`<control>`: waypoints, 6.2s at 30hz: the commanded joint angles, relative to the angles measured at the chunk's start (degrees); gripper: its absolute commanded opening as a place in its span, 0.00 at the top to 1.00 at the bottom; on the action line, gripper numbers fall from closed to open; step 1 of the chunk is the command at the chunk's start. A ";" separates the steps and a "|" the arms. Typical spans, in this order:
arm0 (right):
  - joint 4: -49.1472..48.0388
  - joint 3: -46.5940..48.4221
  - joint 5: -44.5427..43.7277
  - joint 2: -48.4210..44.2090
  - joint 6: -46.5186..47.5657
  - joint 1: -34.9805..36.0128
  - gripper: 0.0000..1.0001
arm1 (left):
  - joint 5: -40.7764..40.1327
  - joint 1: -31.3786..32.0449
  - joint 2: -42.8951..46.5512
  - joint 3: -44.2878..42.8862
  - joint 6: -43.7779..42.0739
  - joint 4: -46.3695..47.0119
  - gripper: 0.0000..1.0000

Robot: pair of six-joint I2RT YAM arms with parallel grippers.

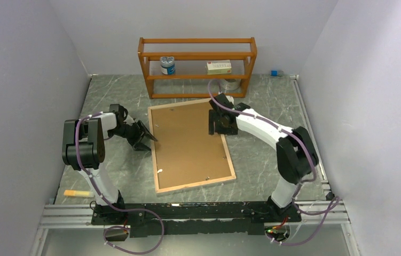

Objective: Put the photo into the frame

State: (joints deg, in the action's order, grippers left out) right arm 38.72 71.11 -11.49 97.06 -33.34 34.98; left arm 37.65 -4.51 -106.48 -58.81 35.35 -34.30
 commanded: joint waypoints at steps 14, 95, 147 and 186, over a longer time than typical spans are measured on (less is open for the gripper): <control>-9.32 23.76 -4.19 24.20 15.01 -5.45 0.21 | -9.79 0.22 2.36 -3.42 -0.84 -0.74 0.34; -42.66 29.09 33.37 38.86 -4.94 6.31 0.66 | -7.82 1.20 -4.91 -3.16 -1.40 3.88 0.74; -44.40 40.15 35.54 50.01 -4.11 8.04 0.62 | -12.12 3.32 -7.96 -5.40 -3.61 -0.98 0.98; -42.10 43.26 45.19 52.31 1.92 7.86 0.68 | -18.78 3.29 -8.31 -7.45 -4.18 -5.51 0.92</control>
State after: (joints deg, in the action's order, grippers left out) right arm -7.35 113.65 29.78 147.35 -33.30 42.19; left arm 29.71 -1.61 -110.52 -68.29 32.58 -37.87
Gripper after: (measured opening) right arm 0.332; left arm 0.285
